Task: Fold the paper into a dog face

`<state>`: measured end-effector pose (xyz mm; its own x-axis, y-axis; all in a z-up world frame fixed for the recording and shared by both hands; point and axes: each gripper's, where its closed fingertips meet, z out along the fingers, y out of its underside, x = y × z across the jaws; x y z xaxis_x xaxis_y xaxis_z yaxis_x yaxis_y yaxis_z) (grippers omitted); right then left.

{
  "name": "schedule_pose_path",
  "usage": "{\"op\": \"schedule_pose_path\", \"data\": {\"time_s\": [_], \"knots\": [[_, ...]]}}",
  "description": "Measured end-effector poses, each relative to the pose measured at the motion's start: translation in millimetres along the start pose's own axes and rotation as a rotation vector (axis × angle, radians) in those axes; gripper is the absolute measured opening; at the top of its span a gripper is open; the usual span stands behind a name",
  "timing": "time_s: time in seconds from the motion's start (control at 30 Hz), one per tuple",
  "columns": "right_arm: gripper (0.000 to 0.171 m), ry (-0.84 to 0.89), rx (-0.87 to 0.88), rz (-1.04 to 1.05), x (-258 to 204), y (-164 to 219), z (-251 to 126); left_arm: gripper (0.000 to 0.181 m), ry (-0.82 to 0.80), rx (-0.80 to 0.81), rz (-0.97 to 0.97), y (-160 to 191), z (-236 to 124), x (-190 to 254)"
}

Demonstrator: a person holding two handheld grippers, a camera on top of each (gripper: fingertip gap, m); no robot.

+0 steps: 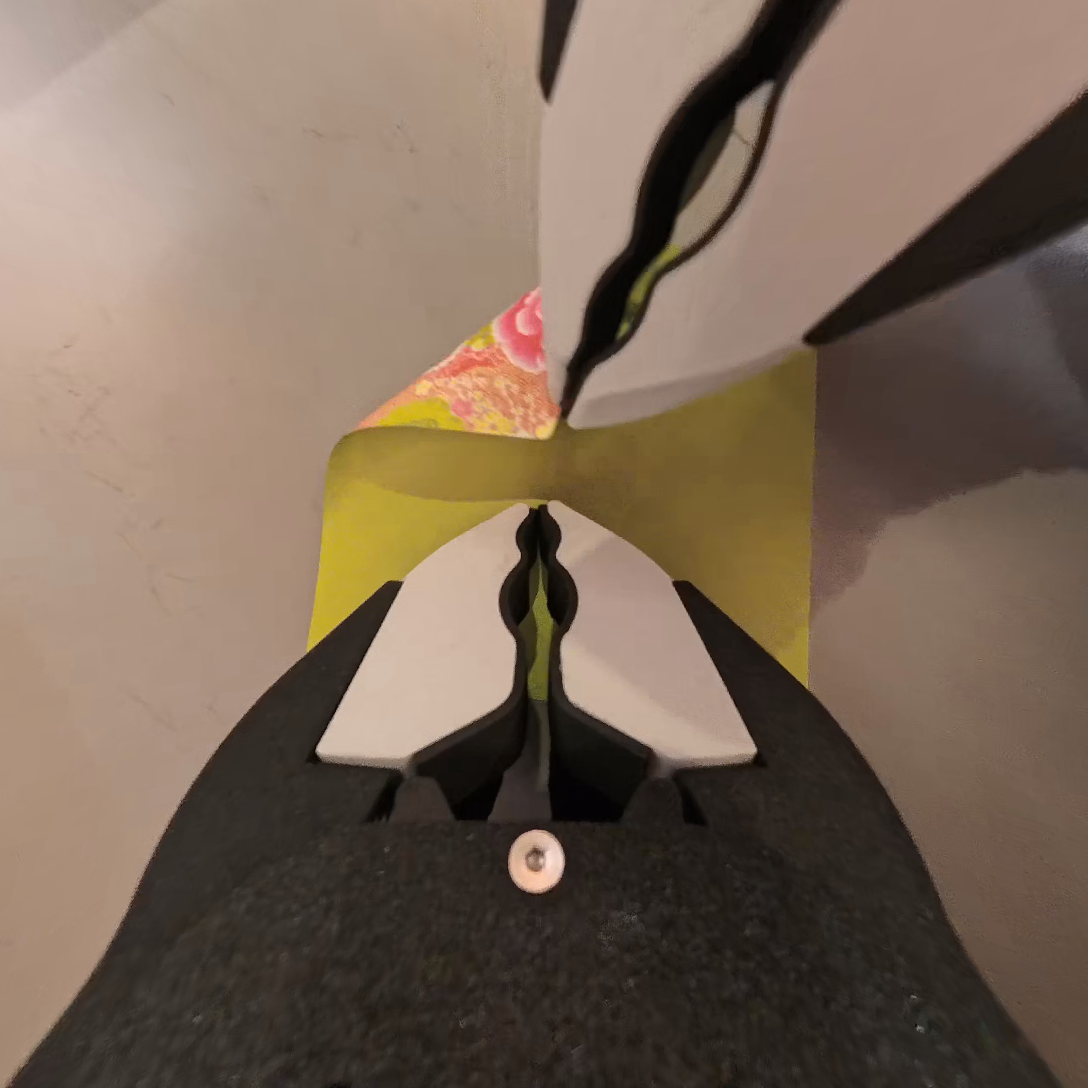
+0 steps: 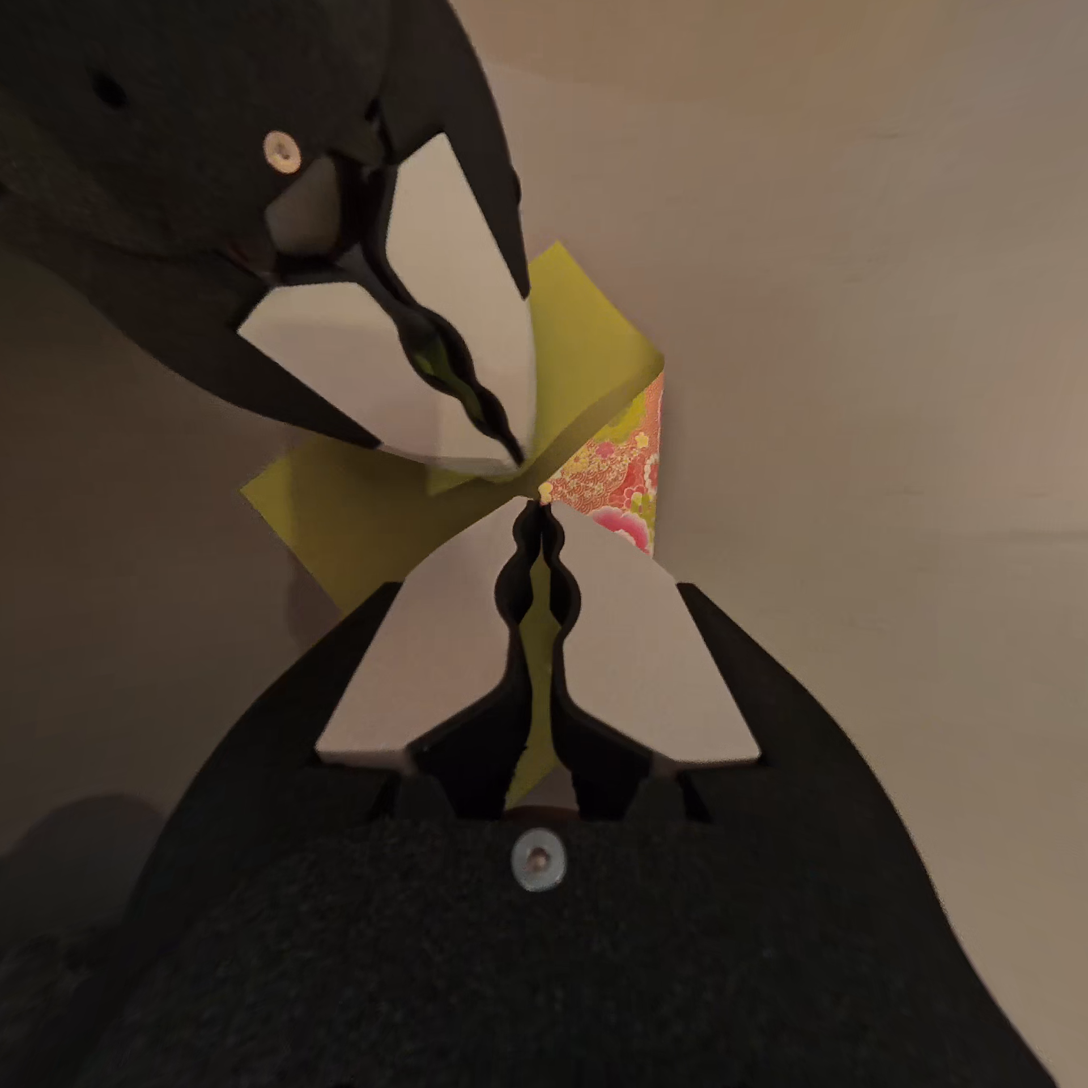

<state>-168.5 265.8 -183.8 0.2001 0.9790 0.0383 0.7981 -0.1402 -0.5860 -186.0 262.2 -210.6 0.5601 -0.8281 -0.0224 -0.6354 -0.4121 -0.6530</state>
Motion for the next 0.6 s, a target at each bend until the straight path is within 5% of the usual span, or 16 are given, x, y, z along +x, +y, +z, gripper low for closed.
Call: {"op": "schedule_pose_path", "data": {"time_s": [0.37,0.6], "knots": [[0.0,0.121,-0.107,0.034,-12,28,14,0.0,0.086,0.031,-0.074,3,-18,-2],[0.0,0.131,-0.143,-0.065,-11,28,14,0.0,0.102,0.015,0.193,13,-23,-42]]}}
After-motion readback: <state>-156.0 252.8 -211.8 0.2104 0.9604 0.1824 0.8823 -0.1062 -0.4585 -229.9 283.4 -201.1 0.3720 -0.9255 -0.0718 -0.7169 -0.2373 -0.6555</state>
